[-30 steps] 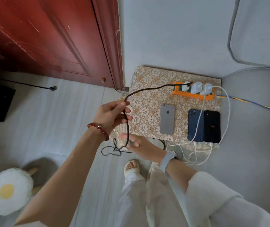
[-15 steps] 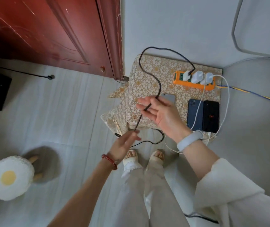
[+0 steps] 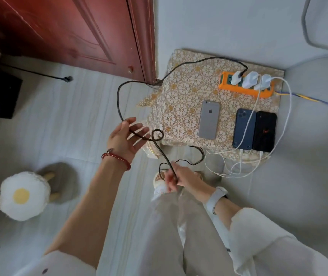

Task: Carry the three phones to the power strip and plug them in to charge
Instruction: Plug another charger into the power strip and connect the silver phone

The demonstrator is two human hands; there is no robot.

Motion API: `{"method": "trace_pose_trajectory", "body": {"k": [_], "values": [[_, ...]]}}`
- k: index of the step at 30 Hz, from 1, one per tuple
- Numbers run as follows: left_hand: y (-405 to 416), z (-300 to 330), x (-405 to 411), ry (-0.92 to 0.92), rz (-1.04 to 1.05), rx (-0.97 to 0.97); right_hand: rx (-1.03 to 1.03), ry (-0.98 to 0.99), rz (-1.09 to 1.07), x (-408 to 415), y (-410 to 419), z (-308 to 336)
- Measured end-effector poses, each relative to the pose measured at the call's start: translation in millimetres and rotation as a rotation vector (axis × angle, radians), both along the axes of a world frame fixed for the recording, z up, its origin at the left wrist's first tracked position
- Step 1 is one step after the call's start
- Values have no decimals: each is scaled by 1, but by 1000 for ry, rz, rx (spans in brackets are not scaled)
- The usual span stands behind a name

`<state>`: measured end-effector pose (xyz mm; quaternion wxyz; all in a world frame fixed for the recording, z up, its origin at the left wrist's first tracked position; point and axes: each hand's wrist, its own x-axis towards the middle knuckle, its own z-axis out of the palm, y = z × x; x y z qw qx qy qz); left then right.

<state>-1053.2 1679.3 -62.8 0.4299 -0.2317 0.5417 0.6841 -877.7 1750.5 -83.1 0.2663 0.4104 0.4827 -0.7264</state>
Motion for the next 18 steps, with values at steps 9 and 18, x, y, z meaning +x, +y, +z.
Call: {"method": "trace_pose_trajectory", "body": {"k": [9, 18], "values": [[-18, -12, 87, 233, -886, -114, -166, 263, -655, -38, 63, 41], [-16, 9, 67, 48, -185, -26, 85, 52, -18, -8, 20, 1]]}}
